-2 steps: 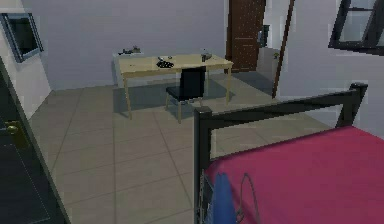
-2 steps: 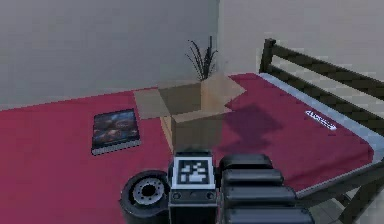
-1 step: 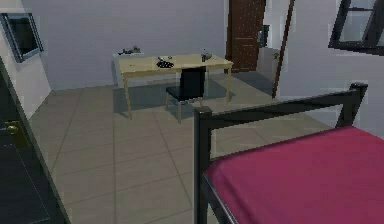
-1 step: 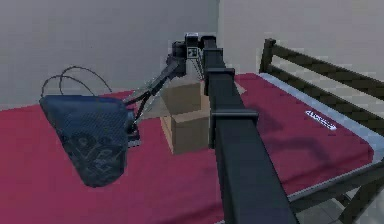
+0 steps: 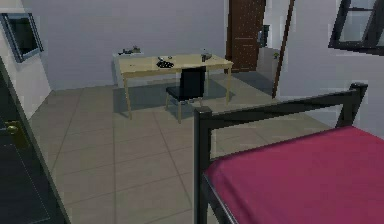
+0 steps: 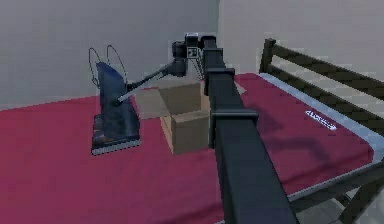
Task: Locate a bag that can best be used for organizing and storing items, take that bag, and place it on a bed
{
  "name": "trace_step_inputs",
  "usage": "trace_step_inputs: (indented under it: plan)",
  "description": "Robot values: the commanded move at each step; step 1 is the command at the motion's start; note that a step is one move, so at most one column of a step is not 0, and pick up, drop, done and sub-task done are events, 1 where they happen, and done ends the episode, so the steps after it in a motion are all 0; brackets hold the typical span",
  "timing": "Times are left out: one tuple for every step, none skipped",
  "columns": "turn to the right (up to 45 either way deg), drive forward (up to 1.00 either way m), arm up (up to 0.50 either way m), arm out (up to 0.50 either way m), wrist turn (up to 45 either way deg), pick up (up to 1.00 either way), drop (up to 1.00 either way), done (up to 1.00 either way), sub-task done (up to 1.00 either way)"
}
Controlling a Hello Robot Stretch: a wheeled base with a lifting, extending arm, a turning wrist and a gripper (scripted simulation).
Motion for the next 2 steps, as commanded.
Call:
trace_step_inputs:
  plan:
    - [0.0,0.0,0.0,0.0,45.0,0.0,0.0,0.0,0.0]
    - [0.0,0.0,0.0,0.0,36.0,0.0,0.0,0.0,0.0]
